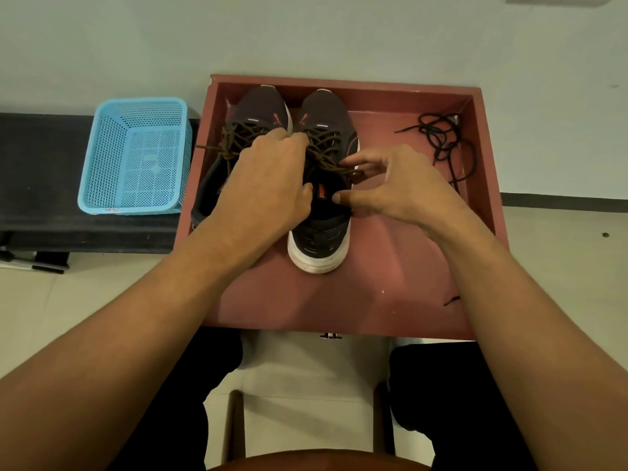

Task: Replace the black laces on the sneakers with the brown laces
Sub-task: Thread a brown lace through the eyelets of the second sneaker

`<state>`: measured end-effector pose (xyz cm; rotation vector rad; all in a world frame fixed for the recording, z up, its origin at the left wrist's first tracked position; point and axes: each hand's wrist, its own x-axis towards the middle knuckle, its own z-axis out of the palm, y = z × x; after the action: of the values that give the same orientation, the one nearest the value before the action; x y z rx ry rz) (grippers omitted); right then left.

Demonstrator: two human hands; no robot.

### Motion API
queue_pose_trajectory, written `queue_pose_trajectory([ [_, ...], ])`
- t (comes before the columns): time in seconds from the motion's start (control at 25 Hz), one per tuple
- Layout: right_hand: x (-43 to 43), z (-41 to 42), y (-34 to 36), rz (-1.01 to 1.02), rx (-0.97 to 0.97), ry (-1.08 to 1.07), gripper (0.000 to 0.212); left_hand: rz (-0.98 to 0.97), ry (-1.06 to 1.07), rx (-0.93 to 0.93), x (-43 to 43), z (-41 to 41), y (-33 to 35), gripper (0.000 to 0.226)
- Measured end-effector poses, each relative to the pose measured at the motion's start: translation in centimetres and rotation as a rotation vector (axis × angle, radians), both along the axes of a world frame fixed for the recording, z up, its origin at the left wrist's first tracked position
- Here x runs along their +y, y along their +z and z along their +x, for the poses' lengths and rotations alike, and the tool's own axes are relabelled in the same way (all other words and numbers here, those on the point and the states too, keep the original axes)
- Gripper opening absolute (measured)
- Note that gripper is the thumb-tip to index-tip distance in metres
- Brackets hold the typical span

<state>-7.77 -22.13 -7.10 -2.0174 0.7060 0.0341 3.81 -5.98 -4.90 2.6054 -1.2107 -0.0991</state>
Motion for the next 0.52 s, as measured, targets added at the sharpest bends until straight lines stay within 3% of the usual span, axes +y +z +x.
queue_pose_trajectory([
  [0.24,1.2,0.9,-0.3,-0.075,-0.003,0.02,0.053,0.048,-0.021,-0.073,0.3,0.5,-0.2,0.044],
  [0.52,1.0,0.8,-0.2,-0.085,0.015,0.06,0.051,0.037,-0.068,-0.147,0.4,0.6,0.2,0.053],
])
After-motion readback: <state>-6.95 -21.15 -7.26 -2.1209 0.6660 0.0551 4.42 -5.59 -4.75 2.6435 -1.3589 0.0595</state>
